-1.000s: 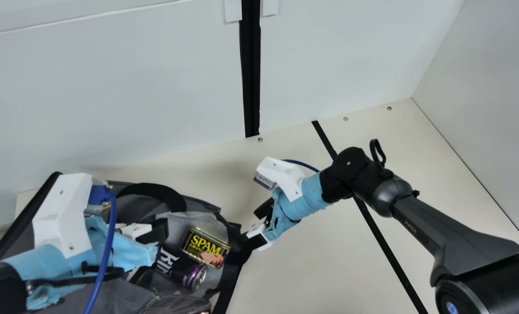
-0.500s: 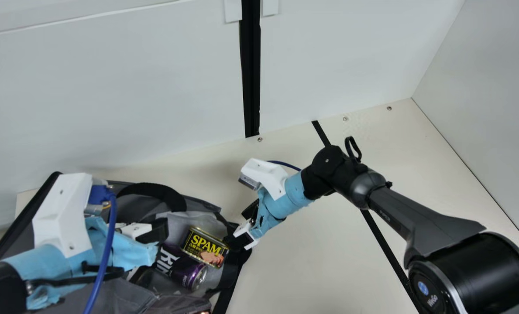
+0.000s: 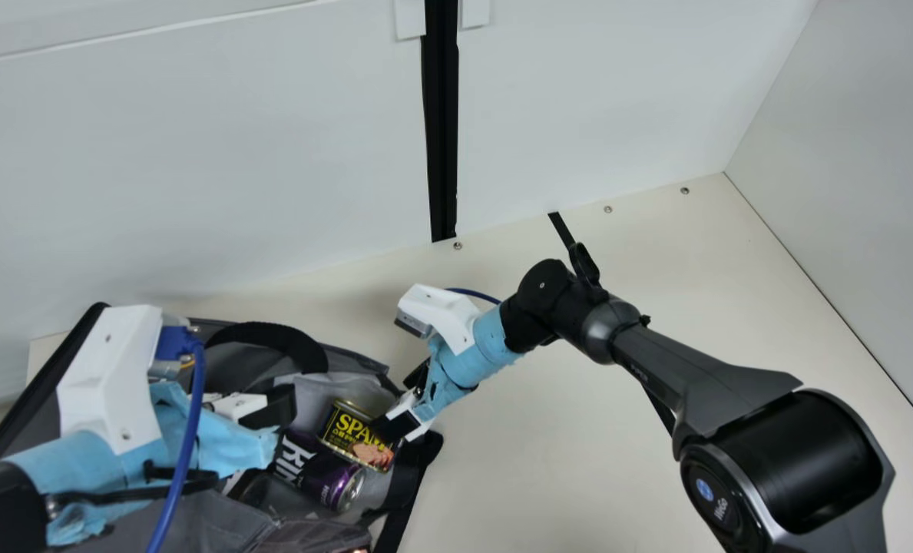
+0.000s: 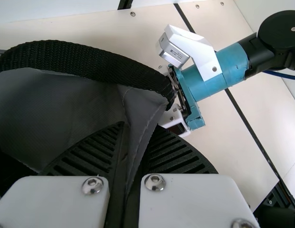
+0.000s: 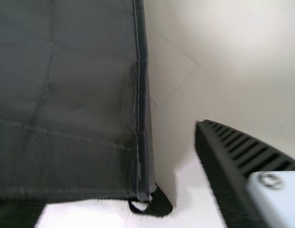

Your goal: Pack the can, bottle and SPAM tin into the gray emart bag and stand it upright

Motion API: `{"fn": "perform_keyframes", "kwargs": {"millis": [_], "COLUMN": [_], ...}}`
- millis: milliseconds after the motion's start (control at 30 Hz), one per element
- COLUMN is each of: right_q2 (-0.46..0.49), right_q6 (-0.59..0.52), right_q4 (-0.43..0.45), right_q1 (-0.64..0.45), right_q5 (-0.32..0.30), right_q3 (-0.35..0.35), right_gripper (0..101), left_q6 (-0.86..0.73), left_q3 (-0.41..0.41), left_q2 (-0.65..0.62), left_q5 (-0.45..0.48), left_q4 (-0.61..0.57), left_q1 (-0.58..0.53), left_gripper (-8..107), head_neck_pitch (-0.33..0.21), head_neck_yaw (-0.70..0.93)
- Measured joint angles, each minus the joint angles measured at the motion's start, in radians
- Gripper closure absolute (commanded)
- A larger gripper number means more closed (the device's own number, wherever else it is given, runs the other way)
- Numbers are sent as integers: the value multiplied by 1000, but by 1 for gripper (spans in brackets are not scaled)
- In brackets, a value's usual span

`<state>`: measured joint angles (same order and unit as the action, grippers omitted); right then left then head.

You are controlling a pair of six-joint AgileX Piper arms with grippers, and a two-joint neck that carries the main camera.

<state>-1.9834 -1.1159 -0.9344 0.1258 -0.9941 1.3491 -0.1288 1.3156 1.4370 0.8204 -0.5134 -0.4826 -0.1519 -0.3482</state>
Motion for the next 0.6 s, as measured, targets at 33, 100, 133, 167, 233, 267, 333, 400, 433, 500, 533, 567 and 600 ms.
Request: {"fn": "perform_keyframes", "kwargs": {"millis": [33,100,133,167,233,267,333,400,433,500,533,567,600], "right_q2": [-4,-8,-11,-13,-18,-19,-22,-23,-25,-26,-26,-26,-26], "right_q6": [0,0,0,0,5,8,14,22,27,35,38,43,48], "right_q4": [-3,-8,-13,-21,-31,-34,-47,-52,-57,-67,-70,-77,-81], "right_q1": [0,0,-1,-2,-8,-10,-16,-22,-26,-31,-34,-38,-41], "right_q5": [-3,-15,-22,-24,-27,-28,-41,-52,-58,-68,-74,-84,-89], "right_q3": [5,12,16,19,25,26,29,32,33,35,35,35,35], "right_gripper": [53,67,73,80,93,100,101,101,101,101,101,101,101], "left_q6": [0,0,0,0,0,0,0,0,0,0,0,0,0], "left_q3": [0,0,0,0,0,0,0,0,0,0,0,0,0], "left_q2": [0,0,0,0,0,0,0,0,0,0,0,0,0], "left_q5": [0,0,0,0,0,0,0,0,0,0,0,0,0], "left_q4": [0,0,0,0,0,0,0,0,0,0,0,0,0], "left_q1": [0,0,0,0,0,0,0,0,0,0,0,0,0], "left_gripper": [107,107,107,107,107,107,107,107,107,107,107,107,107], "head_neck_pitch": [0,0,0,0,0,0,0,0,0,0,0,0,0], "head_neck_yaw": [0,2,0,0,0,0,0,2,0,0,0,0,2]}}
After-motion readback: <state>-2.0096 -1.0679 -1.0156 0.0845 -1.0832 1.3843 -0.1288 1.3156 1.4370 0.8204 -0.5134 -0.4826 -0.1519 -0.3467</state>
